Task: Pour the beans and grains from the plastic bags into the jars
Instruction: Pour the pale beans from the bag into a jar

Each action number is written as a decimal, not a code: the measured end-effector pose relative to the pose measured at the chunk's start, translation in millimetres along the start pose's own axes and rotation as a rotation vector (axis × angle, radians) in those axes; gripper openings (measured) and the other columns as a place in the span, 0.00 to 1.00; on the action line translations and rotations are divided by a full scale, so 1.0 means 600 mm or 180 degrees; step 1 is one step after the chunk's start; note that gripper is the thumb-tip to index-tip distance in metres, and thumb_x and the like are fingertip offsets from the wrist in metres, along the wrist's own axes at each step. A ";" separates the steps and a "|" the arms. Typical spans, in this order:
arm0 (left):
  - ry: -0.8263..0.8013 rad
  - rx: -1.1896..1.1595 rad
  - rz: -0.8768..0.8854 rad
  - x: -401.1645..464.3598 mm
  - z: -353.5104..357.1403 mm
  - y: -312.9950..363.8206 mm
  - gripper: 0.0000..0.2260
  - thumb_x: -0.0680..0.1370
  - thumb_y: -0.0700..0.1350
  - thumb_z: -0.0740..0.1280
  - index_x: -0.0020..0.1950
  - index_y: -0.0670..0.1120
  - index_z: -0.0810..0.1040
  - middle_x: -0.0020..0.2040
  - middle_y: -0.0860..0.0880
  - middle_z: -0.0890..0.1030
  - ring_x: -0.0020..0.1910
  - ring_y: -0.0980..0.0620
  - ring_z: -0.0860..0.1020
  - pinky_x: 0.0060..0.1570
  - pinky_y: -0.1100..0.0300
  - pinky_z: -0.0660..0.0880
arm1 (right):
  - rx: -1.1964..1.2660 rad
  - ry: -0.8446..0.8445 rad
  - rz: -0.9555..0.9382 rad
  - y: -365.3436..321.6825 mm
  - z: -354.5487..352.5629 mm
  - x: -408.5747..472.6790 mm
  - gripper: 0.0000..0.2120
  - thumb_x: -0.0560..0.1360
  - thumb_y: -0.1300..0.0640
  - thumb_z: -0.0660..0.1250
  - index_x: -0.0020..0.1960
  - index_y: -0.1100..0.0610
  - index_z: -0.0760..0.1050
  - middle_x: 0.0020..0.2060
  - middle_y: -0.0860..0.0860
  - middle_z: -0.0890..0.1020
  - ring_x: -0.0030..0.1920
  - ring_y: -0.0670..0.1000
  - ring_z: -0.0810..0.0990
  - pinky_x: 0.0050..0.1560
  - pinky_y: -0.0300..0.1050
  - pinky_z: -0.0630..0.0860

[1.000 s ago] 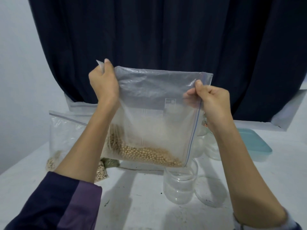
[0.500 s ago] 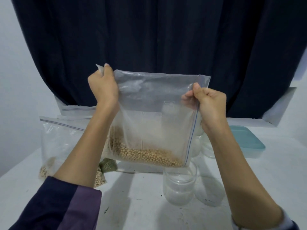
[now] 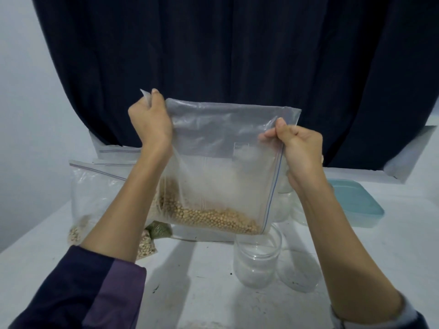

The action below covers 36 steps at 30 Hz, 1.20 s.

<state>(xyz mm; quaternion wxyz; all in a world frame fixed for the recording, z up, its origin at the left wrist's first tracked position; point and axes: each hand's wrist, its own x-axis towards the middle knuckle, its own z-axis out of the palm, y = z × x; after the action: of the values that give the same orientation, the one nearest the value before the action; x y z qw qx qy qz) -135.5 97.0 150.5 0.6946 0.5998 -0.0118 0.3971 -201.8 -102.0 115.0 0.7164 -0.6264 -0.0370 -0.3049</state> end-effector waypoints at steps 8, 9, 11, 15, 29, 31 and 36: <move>0.0102 0.0026 0.0020 -0.001 -0.004 0.006 0.22 0.80 0.41 0.59 0.28 0.49 0.54 0.19 0.57 0.57 0.21 0.58 0.57 0.25 0.66 0.57 | -0.0098 -0.0163 0.0006 -0.001 0.003 0.002 0.15 0.80 0.59 0.63 0.38 0.62 0.81 0.28 0.46 0.83 0.37 0.39 0.82 0.50 0.28 0.74; 0.0112 0.0034 0.0013 -0.001 -0.006 0.005 0.22 0.80 0.40 0.59 0.28 0.49 0.54 0.19 0.57 0.57 0.21 0.58 0.57 0.25 0.66 0.56 | -0.0077 -0.0109 -0.0014 0.001 0.002 0.002 0.15 0.80 0.59 0.63 0.37 0.61 0.81 0.28 0.46 0.83 0.37 0.40 0.82 0.50 0.29 0.75; 0.0134 0.0031 -0.0004 0.000 -0.010 0.004 0.22 0.80 0.40 0.59 0.28 0.48 0.54 0.19 0.58 0.57 0.21 0.58 0.57 0.25 0.66 0.56 | -0.0049 -0.0094 -0.0008 0.001 0.002 0.003 0.15 0.79 0.59 0.63 0.37 0.61 0.80 0.28 0.47 0.83 0.36 0.42 0.82 0.50 0.30 0.75; 0.0139 0.0031 -0.0065 -0.001 -0.013 0.001 0.21 0.80 0.40 0.59 0.29 0.49 0.54 0.19 0.57 0.57 0.21 0.58 0.56 0.24 0.67 0.56 | -0.0024 -0.0137 0.0037 -0.002 0.002 0.002 0.14 0.80 0.60 0.63 0.38 0.63 0.80 0.28 0.47 0.83 0.36 0.41 0.83 0.49 0.31 0.76; 0.0131 0.0005 -0.0066 0.003 -0.012 0.001 0.22 0.79 0.41 0.60 0.28 0.49 0.54 0.20 0.57 0.57 0.22 0.58 0.56 0.26 0.64 0.55 | -0.0220 -0.0072 0.0056 -0.002 0.005 -0.004 0.15 0.80 0.57 0.63 0.38 0.60 0.82 0.34 0.48 0.85 0.41 0.44 0.84 0.61 0.47 0.76; 0.0115 0.0012 -0.0054 0.001 -0.011 0.003 0.22 0.79 0.41 0.59 0.28 0.49 0.54 0.18 0.57 0.57 0.22 0.58 0.56 0.26 0.64 0.56 | -0.0290 0.0012 0.0006 0.000 0.006 -0.006 0.15 0.80 0.56 0.64 0.36 0.55 0.82 0.34 0.47 0.85 0.43 0.43 0.84 0.62 0.47 0.75; 0.0128 -0.0002 -0.0042 0.002 -0.011 0.004 0.22 0.79 0.41 0.59 0.28 0.49 0.54 0.19 0.57 0.57 0.22 0.58 0.57 0.26 0.65 0.56 | -0.0220 0.0084 0.0017 0.003 0.007 -0.005 0.16 0.79 0.56 0.65 0.34 0.53 0.81 0.34 0.45 0.85 0.48 0.44 0.83 0.61 0.44 0.74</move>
<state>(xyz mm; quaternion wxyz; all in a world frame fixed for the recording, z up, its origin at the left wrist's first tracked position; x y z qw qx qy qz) -139.0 103.1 151.0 0.6975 0.5914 0.0060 0.4045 -202.1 -96.7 113.2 0.6956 -0.6468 -0.0154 -0.3122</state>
